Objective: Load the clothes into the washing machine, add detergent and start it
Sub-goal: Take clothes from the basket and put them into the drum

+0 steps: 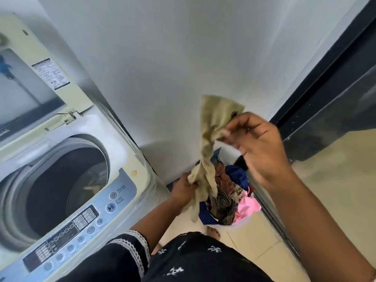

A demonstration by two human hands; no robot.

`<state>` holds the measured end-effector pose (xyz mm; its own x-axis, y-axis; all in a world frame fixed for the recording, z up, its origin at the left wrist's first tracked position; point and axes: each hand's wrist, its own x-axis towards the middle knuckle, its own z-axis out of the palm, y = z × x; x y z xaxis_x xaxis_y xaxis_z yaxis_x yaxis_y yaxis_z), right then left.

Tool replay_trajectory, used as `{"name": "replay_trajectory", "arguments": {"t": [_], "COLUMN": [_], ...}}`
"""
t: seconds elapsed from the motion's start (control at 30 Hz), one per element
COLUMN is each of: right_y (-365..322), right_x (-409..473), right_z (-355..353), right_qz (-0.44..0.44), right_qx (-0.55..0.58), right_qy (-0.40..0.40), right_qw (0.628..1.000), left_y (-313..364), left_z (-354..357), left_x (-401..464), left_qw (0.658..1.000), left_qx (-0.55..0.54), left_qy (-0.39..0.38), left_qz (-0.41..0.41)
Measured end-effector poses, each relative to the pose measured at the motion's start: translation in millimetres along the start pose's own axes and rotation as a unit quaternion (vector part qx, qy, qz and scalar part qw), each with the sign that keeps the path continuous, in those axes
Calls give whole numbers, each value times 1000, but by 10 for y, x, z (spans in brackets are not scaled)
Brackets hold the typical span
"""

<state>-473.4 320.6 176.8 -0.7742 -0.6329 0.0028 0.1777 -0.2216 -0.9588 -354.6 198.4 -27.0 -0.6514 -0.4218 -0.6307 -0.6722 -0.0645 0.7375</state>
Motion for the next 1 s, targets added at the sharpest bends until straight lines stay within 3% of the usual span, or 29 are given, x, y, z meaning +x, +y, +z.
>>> {"name": "replay_trajectory", "arguments": {"t": [0.07, 0.13, 0.2, 0.23, 0.27, 0.3, 0.37, 0.43, 0.57, 0.63, 0.7, 0.8, 0.87, 0.93, 1.0], "right_y": [5, 217, 518, 670, 822, 948, 1182, 1384, 1544, 1511, 1495, 1430, 1426, 1484, 1535], "right_x": [129, 264, 293, 246, 178, 94, -56, -137, -121, -107, -77, -71, -102, -160, -232], "right_z": [-145, -404, -635, -696, -719, -688, -549, -383, -202, -158, -168, -190, -205, -226, -200], "right_qz": [-37, -20, 85, 137, 163, 164, 128, 125, 149, 198, 257, 303, 316, 333, 363], "right_qx": [-58, -264, -523, -607, -643, -638, -569, -518, -421, -316, -140, 142, 244, 258, 117], "right_qy": [66, 114, 61, 15, -17, -38, -92, -148, -67, -22, 27, 50, 52, 44, 30], "right_qw": [995, 958, 846, 782, 748, 752, 807, 833, 892, 928, 956, 941, 915, 906, 924], "left_y": [42, 89, 122, 145, 171, 201, 295, 406, 449, 386, 302, 175, 126, 137, 185], "left_z": [-22, -73, -138, -177, -209, -248, -324, -378, -462, -507, -544, -547, -512, -457, -379], "left_x": [-86, -176, -239, -282, -327, -370, -476, -580, -599, -585, -615, -692, -713, -718, -722], "left_qw": [999, 996, 993, 991, 989, 986, 982, 978, 976, 986, 992, 988, 972, 948, 924], "left_qx": [-46, -72, -76, -82, -96, -110, -118, -88, -11, -39, -74, -154, -221, -298, -365], "left_qy": [-1, 22, 41, 42, 37, 29, 2, -38, 5, 42, 45, -31, -77, -112, -111], "left_qz": [16, 47, 82, 96, 108, 118, 149, 186, 215, 159, 94, 9, -16, -5, 11]}}
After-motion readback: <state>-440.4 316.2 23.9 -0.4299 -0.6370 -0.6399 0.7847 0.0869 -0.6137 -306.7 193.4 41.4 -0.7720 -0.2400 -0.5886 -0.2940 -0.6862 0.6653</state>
